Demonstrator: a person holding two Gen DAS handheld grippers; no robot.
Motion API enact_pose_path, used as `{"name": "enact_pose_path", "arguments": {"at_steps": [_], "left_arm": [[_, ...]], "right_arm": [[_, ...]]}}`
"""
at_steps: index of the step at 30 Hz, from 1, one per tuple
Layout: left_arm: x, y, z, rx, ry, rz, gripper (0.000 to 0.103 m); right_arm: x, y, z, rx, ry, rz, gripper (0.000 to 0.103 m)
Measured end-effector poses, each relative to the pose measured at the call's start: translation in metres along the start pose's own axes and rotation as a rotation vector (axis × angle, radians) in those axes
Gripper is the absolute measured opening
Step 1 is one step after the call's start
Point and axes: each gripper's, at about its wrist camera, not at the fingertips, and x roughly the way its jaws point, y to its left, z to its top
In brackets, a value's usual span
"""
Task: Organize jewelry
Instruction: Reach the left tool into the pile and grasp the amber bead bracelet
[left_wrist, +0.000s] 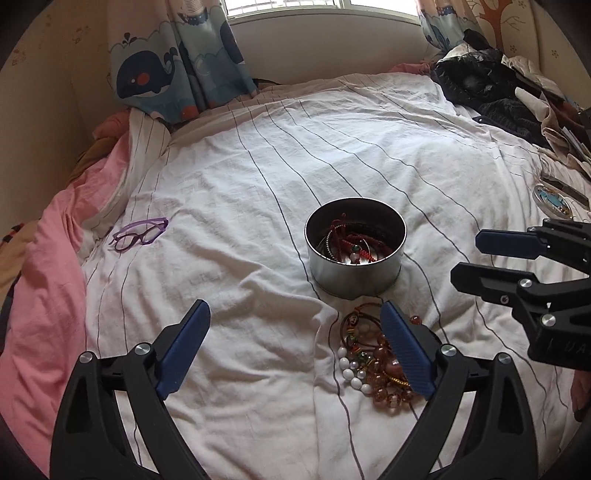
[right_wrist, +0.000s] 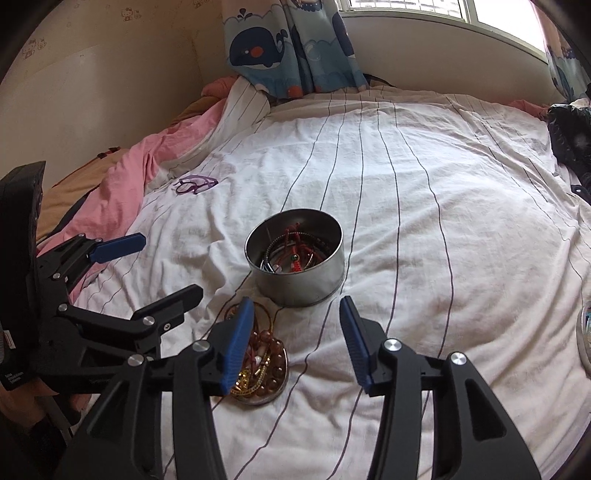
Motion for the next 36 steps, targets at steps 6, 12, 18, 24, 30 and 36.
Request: {"name": "enact_pose_path", "arguments": {"at_steps": [6,12,18,24,30,36], "left_arm": [[-0.005,0.006,-0.004,-0.003,-0.003,0.015,0.092],[-0.007,0.008,-0.007,0.001,-0.003,0.024,0.093],[-0.008,0.008,-0.008,0.007,-0.002,0.028,0.094],[-0.007,0.006,-0.011,0.015,0.009,0.025,0.095],[0.005,0.036,-0.018,-0.144,0.078,-0.068,0.095],[0.007,0.059,-0.028,-0.249,0.088,-0.086,0.095]], "right_arm": [[-0.005,0.01,-0.004,-0.034,0.009,0.009,0.051],[-0.002,0.016,-0.01,-0.06,0.034,0.014,0.053],[0.003,0.019,-0.016,-0.077,0.059,0.019,0.053],[0.006,0.025,-0.02,-0.099,0.082,0.022,0.054],[0.019,0.018,-0.029,-0.099,0.16,-0.027,0.054],[0.016,0.023,-0.033,-0.108,0.145,0.017,0.054]]}}
